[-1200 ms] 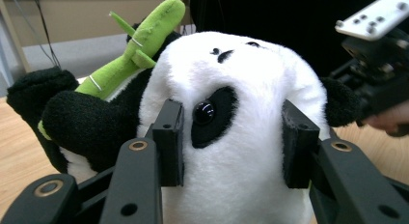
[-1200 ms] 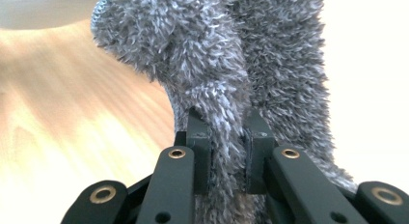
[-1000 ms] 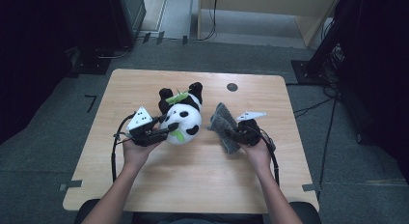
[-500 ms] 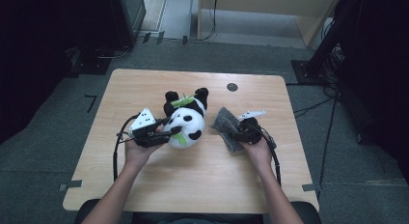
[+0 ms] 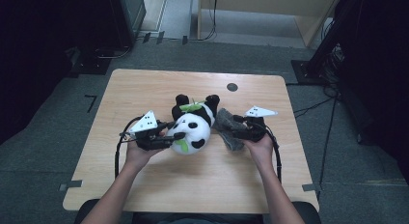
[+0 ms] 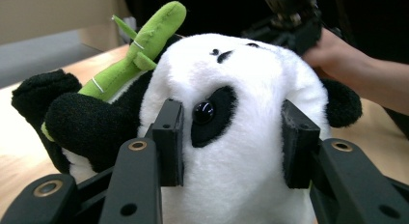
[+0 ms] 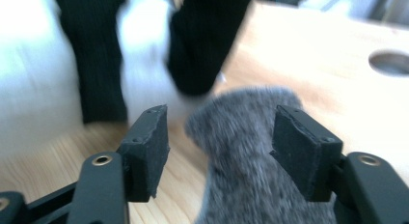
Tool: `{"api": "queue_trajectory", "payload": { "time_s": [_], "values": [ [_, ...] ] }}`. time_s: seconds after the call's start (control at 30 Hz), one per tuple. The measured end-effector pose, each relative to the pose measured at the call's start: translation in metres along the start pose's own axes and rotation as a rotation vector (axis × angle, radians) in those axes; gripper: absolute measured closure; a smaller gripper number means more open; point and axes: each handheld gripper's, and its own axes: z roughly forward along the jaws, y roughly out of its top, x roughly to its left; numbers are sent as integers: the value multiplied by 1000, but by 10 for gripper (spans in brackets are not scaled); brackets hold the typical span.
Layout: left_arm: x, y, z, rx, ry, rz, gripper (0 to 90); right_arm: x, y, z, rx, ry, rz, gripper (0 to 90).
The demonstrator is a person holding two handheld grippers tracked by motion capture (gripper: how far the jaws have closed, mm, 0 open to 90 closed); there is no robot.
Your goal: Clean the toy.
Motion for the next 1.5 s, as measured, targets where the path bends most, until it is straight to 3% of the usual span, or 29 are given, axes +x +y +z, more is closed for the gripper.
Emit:
{"api": "queue_trajectory", "payload": {
  "time_s": [0.17,0.3,0.37,0.47,0.53,0.63,0.73,0.9,1.0,1.03,1.13,1.23,1.33,1.5],
  "values": [
    [-3,-1,4,14,-69,19,528,-1,11,2,-70,84,1,310],
    [-4,-2,5,15,-141,31,529,-7,13,11,-46,125,27,289],
    [-6,-2,7,23,-152,41,529,-9,13,17,-24,161,38,292],
    [-2,-4,7,17,-163,27,529,-10,10,21,-7,180,62,405],
    [0,-5,6,9,-175,24,530,-12,10,21,-14,182,85,550],
    [4,-5,5,6,-161,-6,516,-7,14,20,3,146,72,661],
    [11,-5,2,24,-129,-37,428,3,23,18,21,93,67,706],
    [18,-10,3,83,-32,-28,300,13,38,8,-28,11,78,716],
    [23,-15,3,128,25,-48,282,16,40,3,-46,-60,68,715],
    [26,-17,3,137,44,-65,283,18,40,1,-47,-109,53,715],
    [31,-19,-4,112,71,-99,284,20,36,0,-49,-196,28,714],
    [26,-23,-6,107,62,-95,286,19,34,0,-55,-196,38,709],
    [14,-29,1,128,64,-55,269,19,32,1,-54,-205,43,699],
    [2,-35,14,102,56,-91,219,17,27,0,-45,-210,26,680]
  ]
}}
